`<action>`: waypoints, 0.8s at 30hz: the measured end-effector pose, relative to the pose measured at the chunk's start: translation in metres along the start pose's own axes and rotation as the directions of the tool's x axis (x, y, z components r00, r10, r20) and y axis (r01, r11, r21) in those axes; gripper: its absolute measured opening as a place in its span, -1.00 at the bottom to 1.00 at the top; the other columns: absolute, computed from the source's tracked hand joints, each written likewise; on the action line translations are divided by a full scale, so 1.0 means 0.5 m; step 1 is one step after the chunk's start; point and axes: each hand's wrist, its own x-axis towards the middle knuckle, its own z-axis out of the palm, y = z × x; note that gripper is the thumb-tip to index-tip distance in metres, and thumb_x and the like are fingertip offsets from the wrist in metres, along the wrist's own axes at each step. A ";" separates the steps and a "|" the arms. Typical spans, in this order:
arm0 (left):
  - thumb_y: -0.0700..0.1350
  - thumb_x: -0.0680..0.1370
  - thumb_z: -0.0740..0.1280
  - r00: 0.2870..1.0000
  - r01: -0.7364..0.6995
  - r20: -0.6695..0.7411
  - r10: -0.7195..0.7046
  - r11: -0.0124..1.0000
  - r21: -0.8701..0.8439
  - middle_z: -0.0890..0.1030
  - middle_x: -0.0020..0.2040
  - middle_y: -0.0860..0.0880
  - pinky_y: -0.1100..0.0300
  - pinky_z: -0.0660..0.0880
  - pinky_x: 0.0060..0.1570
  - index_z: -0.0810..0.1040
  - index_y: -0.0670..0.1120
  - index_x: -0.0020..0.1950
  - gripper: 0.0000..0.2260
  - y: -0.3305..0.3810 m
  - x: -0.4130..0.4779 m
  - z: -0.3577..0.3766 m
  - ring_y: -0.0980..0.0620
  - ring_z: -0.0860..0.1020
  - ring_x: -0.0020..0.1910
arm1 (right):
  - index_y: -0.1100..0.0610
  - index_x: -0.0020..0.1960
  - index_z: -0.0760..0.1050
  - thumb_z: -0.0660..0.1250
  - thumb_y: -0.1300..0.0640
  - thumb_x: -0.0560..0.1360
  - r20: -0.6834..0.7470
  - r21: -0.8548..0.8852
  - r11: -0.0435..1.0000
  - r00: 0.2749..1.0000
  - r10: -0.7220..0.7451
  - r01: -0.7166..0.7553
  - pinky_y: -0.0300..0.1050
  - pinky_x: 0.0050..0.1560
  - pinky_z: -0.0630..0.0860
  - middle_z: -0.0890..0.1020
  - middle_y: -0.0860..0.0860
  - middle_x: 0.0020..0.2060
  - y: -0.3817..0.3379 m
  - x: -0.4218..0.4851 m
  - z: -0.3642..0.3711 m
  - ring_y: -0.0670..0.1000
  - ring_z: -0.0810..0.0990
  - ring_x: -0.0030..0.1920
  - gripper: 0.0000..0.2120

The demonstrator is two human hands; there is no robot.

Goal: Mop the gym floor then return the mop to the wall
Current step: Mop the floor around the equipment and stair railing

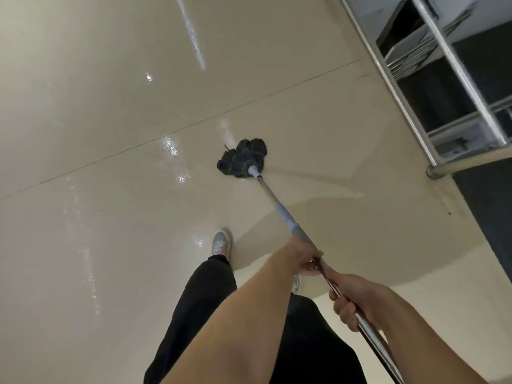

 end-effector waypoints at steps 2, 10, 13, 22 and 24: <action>-0.27 0.60 0.31 1.000 -0.009 -0.006 0.009 1.000 -0.022 0.54 -0.27 -0.13 0.22 0.56 -0.56 0.42 -0.21 -0.17 -0.84 -0.002 0.000 0.003 -0.01 0.56 -0.34 | 0.08 -0.35 0.23 0.23 -0.53 0.34 -0.026 -0.019 1.000 1.000 -0.010 0.009 -0.35 -0.61 0.14 0.20 -0.05 -0.49 -0.001 -0.002 0.001 -0.11 0.13 -0.60 -0.35; -0.25 0.59 0.34 0.988 -0.134 -0.076 0.135 0.991 0.012 0.53 -0.27 -0.11 0.19 0.59 -0.45 0.46 -0.19 -0.13 -0.89 0.134 0.043 -0.168 0.01 0.56 -0.41 | 0.10 -0.35 0.21 0.06 -0.53 0.44 -0.059 -0.117 0.989 0.993 -0.098 0.090 -0.36 -0.66 0.17 0.22 -0.04 -0.58 -0.214 0.028 0.112 -0.12 0.15 -0.69 -0.33; -0.28 0.56 0.36 0.968 -0.229 -0.113 0.223 0.972 -0.044 0.54 -0.20 -0.12 0.11 0.63 -0.37 0.49 -0.26 0.10 -0.85 0.219 0.066 -0.293 -0.02 0.57 -0.29 | 0.11 -0.34 0.23 0.00 -0.49 0.50 -0.094 -0.165 0.974 0.980 -0.174 0.157 -0.32 -0.64 0.20 0.22 -0.01 -0.60 -0.349 0.064 0.189 -0.07 0.16 -0.70 -0.34; -0.26 0.55 0.36 0.885 -0.384 -0.312 0.345 0.920 -0.072 0.54 -0.21 -0.13 0.10 0.61 -0.33 0.46 -0.23 0.09 -0.84 0.465 0.112 -0.669 -0.02 0.57 -0.30 | 0.11 -0.30 0.23 0.03 -0.49 0.49 -0.081 -0.188 0.964 0.976 -0.204 0.186 -0.38 -0.65 0.20 0.24 -0.06 -0.60 -0.745 0.116 0.458 -0.13 0.16 -0.68 -0.35; -0.26 0.54 0.37 0.872 -0.398 -0.342 0.351 0.914 -0.077 0.55 -0.21 -0.13 0.12 0.58 -0.39 0.47 -0.24 0.11 -0.82 0.483 0.111 -0.741 -0.02 0.57 -0.30 | 0.11 -0.28 0.24 0.03 -0.50 0.49 -0.063 -0.188 0.961 0.974 -0.220 0.205 -0.37 -0.66 0.20 0.24 -0.06 -0.60 -0.788 0.122 0.516 -0.13 0.16 -0.69 -0.36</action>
